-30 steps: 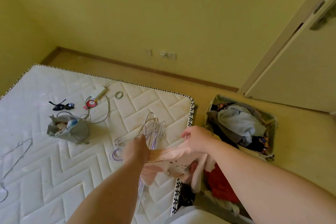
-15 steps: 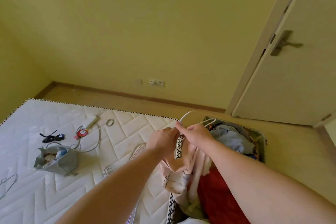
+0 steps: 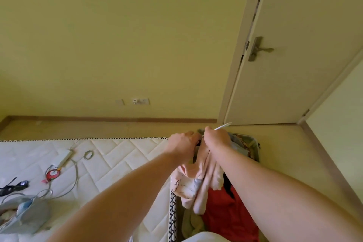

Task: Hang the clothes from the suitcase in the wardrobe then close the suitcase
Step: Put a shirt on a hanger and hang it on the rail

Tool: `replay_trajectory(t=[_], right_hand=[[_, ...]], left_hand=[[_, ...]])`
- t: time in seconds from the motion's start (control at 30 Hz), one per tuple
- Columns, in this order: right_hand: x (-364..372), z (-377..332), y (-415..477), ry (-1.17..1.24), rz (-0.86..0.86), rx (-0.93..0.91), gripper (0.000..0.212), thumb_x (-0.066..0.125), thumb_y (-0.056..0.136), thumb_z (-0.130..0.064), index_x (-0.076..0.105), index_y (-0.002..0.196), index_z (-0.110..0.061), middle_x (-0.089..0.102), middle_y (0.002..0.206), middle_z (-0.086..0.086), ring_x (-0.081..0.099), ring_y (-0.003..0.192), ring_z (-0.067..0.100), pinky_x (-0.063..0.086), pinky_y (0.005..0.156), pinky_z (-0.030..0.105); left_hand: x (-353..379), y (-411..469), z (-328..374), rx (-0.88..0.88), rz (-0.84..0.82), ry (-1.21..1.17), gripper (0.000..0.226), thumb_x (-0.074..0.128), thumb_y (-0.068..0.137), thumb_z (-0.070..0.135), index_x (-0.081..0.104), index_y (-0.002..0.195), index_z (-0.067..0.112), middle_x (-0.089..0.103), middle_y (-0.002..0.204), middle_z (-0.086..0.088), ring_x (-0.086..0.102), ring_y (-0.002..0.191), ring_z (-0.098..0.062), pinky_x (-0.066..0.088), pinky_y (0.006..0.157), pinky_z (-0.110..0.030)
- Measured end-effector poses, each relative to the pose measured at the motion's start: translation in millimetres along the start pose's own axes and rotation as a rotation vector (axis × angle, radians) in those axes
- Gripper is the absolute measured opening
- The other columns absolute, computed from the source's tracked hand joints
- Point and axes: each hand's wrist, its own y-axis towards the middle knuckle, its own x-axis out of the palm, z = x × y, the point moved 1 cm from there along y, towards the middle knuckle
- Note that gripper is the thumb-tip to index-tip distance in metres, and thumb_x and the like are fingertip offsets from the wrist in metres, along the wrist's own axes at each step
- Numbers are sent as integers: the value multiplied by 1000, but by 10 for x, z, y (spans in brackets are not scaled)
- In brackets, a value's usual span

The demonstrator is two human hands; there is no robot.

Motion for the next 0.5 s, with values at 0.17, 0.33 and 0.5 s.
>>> replay_trajectory(t=[0.17,0.33,0.5], right_hand=[[-313,85,162,504,-1,130,39,45,105,-32,58,127,-2,63,104,13,52,72,25,42,69,31],[-741,103,254,689,70,194,42,42,102,-54,61,87,-19,70,84,-4,40,52,18,32,55,25],[-877,93,319,860,116,100,31,49,97,-44,68,99,-20,77,84,-7,49,69,19,41,69,30]], left_hand=[[-37,-2,33,101,213,-151,24,58,93,38,51,111,24,54,116,2,59,59,-23,50,43,-33],[-118,-140,-101,321,217,-109,13,57,81,24,51,90,17,53,108,-1,41,54,-19,26,46,-24],[-53,-34,-321,40,-140,-178,20,48,86,13,55,75,29,57,103,7,58,77,-22,47,63,-31]])
